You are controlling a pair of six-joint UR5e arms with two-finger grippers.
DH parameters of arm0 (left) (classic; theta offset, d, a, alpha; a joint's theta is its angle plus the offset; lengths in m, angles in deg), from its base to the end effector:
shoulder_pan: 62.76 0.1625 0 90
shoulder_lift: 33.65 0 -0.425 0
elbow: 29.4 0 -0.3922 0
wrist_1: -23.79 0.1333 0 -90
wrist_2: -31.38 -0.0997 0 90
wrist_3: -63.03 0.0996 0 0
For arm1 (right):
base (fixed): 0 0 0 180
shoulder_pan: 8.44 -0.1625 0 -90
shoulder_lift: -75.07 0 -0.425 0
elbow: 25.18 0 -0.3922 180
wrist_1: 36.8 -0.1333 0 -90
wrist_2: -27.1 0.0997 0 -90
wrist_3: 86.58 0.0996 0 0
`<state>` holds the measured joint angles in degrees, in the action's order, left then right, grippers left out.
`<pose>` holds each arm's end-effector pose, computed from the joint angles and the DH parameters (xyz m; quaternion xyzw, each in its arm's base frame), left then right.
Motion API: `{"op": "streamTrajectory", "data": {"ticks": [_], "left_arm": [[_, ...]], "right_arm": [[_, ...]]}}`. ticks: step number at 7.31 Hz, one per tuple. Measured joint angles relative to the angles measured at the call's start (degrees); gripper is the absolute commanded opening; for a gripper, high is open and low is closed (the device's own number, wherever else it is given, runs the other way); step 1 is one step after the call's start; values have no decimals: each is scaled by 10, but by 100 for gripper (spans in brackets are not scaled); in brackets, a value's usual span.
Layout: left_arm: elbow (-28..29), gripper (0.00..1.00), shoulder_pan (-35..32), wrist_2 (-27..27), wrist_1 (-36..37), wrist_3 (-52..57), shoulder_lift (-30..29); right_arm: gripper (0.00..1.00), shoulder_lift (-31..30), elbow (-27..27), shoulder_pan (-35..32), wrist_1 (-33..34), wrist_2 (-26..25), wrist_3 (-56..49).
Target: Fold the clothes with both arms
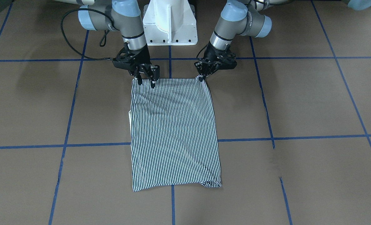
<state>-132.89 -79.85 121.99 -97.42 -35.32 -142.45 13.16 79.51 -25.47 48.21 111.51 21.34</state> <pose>0.5367 -0.3033 0.3105 0.0356 0.5250 -0.1845 0.8301 -0.5589 -0.3208 0.2639 0.0414 -0.4048 0.2931 0.8652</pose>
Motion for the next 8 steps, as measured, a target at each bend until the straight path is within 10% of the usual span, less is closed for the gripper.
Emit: {"op": "streamTrajectory", "data": {"ticks": [8], "left_arm": [[0,0,1,-2,0,0,0]], "right_arm": [[66,75,-74,15,102,2,22]]}}
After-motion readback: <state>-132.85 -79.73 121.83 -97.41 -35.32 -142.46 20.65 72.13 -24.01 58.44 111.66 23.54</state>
